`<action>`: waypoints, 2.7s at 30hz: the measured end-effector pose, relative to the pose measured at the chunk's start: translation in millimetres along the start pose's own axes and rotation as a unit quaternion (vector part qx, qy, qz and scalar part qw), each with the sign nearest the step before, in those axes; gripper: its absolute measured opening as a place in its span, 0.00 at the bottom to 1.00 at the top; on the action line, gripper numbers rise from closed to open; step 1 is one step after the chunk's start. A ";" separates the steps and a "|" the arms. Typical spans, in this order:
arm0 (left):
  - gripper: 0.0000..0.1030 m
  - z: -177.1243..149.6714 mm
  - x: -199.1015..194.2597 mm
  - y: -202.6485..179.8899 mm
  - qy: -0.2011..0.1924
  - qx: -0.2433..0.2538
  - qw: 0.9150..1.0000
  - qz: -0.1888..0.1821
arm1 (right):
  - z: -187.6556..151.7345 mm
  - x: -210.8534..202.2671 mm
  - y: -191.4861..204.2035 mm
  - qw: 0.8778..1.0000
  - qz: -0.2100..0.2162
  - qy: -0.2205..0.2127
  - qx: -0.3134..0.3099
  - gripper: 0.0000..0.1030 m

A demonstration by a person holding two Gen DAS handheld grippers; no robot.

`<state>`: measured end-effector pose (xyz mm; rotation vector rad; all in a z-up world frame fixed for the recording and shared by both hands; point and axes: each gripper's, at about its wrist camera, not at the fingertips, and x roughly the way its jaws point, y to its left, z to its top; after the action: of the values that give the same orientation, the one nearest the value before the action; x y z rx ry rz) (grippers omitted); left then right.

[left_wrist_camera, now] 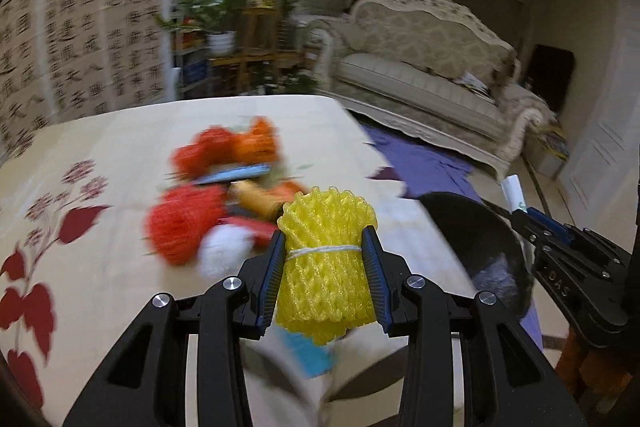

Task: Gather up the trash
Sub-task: 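Carry both items over the black bin and open both tools to drop them, then return both tools to the pile and grasp the red ribbon with the right tool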

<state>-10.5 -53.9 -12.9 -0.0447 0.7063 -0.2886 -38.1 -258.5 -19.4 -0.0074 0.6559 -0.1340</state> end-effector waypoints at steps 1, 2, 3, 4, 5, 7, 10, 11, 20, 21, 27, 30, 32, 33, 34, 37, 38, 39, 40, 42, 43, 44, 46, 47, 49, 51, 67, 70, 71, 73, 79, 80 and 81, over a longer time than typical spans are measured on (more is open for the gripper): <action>0.38 2.3 5.6 -7.2 0.003 0.004 1.000 -0.006 | -1.3 3.1 -9.3 1.000 -0.005 0.001 0.006 0.16; 0.38 4.9 11.9 -15.9 0.005 0.008 1.000 -0.012 | -2.5 5.6 -15.9 1.000 -0.008 0.002 0.010 0.16; 0.38 7.7 18.2 -24.2 0.007 0.012 1.000 -0.017 | -3.2 7.1 -20.4 1.000 -0.009 0.002 0.013 0.16; 0.38 9.4 21.8 -29.1 0.007 0.014 1.000 -0.020 | -4.4 9.3 -24.9 1.000 -0.010 0.001 0.015 0.16; 0.38 12.1 28.5 -37.3 0.008 0.019 1.000 -0.022 | -5.5 11.8 -29.9 1.000 -0.011 0.001 0.017 0.16; 0.38 17.0 39.3 -49.7 0.011 0.026 0.999 -0.027 | -7.5 16.4 -38.4 1.000 -0.014 0.000 0.020 0.16; 0.38 19.7 50.9 -66.7 0.011 0.038 0.999 -0.028 | -7.2 25.0 -52.4 1.000 -0.009 -0.001 0.030 0.16; 0.38 21.5 57.0 -72.1 0.012 0.042 0.999 -0.029 | -7.3 27.5 -56.3 0.999 -0.008 -0.002 0.032 0.16; 0.38 28.5 96.8 -104.8 0.028 0.063 0.997 -0.027 | -5.3 48.9 -75.6 0.999 -0.001 0.000 0.042 0.16; 0.38 29.0 98.4 -105.7 0.029 0.064 0.997 -0.027 | -5.0 51.1 -77.8 0.999 -0.001 0.001 0.044 0.16; 0.44 28.7 112.6 -114.9 0.035 0.076 0.996 -0.017 | -4.3 62.2 -88.9 0.999 -0.001 0.005 0.052 0.23; 0.64 27.8 115.8 -112.8 0.041 0.066 0.997 -0.015 | -4.0 64.1 -92.6 0.998 -0.006 0.005 0.058 0.39; 0.66 27.9 116.9 -110.1 0.043 0.059 0.997 -0.014 | -4.6 64.2 -95.7 0.998 -0.009 0.005 0.063 0.41; 0.67 28.0 117.2 -109.7 0.044 0.060 0.997 -0.013 | -4.6 64.2 -98.0 0.998 -0.011 0.006 0.066 0.42; 0.68 27.9 117.5 -109.3 0.044 0.060 0.997 -0.011 | -4.5 64.1 -99.6 0.998 -0.012 0.006 0.067 0.43; 0.73 28.5 116.6 -108.0 0.046 0.055 0.997 -0.011 | -4.5 62.2 -103.3 0.997 -0.016 0.005 0.074 0.47; 0.73 29.2 115.3 -106.7 0.045 0.052 0.998 -0.010 | -4.9 61.1 -103.9 0.997 -0.016 0.004 0.076 0.48; 0.73 29.8 113.8 -105.6 0.044 0.051 0.998 -0.009 | -4.6 60.5 -104.1 0.997 -0.017 0.004 0.078 0.49; 0.74 29.8 111.6 -104.4 0.043 0.050 0.998 -0.008 | -5.0 59.4 -103.9 0.997 -0.016 0.004 0.079 0.50; 0.74 30.3 108.5 -102.7 0.041 0.048 0.998 -0.007 | -4.0 58.2 -102.6 0.997 -0.016 0.005 0.082 0.51; 0.74 30.9 106.7 -101.2 0.041 0.047 0.998 -0.006 | -4.1 57.1 -101.2 0.996 -0.014 0.005 0.082 0.51; 0.74 31.3 103.8 -98.7 0.040 0.046 0.998 -0.005 | -3.8 56.5 -100.0 0.997 -0.013 0.005 0.082 0.51; 0.74 32.1 98.8 -94.9 0.038 0.045 0.998 -0.001 | -4.1 53.4 -93.9 0.997 -0.010 0.005 0.079 0.51; 0.74 31.9 95.0 -92.8 0.035 0.044 0.998 0.002 | -4.6 51.5 -90.7 0.997 -0.008 0.005 0.078 0.51; 0.74 31.6 88.3 -87.2 0.031 0.044 0.999 0.009 | -5.2 48.3 -83.8 0.997 -0.004 0.003 0.076 0.51; 0.74 30.3 82.0 -81.1 0.028 0.042 0.999 0.015 | -5.9 45.4 -77.7 0.997 0.002 0.004 0.074 0.52; 0.74 2.0 27.3 19.9 0.030 -0.010 0.996 0.088 | -8.2 27.3 13.3 0.997 0.075 0.013 0.018 0.52; 0.74 -4.6 15.3 41.8 0.027 -0.025 0.994 0.107 | -7.9 25.2 32.3 0.996 0.093 0.014 0.003 0.52; 0.74 -6.0 12.2 46.2 0.026 -0.028 0.993 0.111 | -7.5 24.8 38.2 0.995 0.098 0.015 -0.001 0.52; 0.74 -7.7 7.6 54.6 0.023 -0.036 0.992 0.123 | -6.6 24.2 52.2 0.994 0.112 0.017 -0.013 0.52; 0.74 -17.0 -0.2 85.0 0.025 -0.056 0.986 0.155 | -3.7 22.6 86.2 0.989 0.144 0.021 -0.041 0.52; 0.74 -18.4 -0.6 89.7 0.026 -0.059 0.985 0.161 | -3.6 22.9 92.3 0.988 0.149 0.022 -0.046 0.52; 0.74 -19.8 -1.0 93.4 0.027 -0.061 0.984 0.165 | -4.3 22.6 97.3 0.987 0.152 0.023 -0.050 0.52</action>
<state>-1.1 37.0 -40.2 -0.0357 0.7711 0.0706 -11.1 -164.7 -41.4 -0.0007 0.7008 0.1928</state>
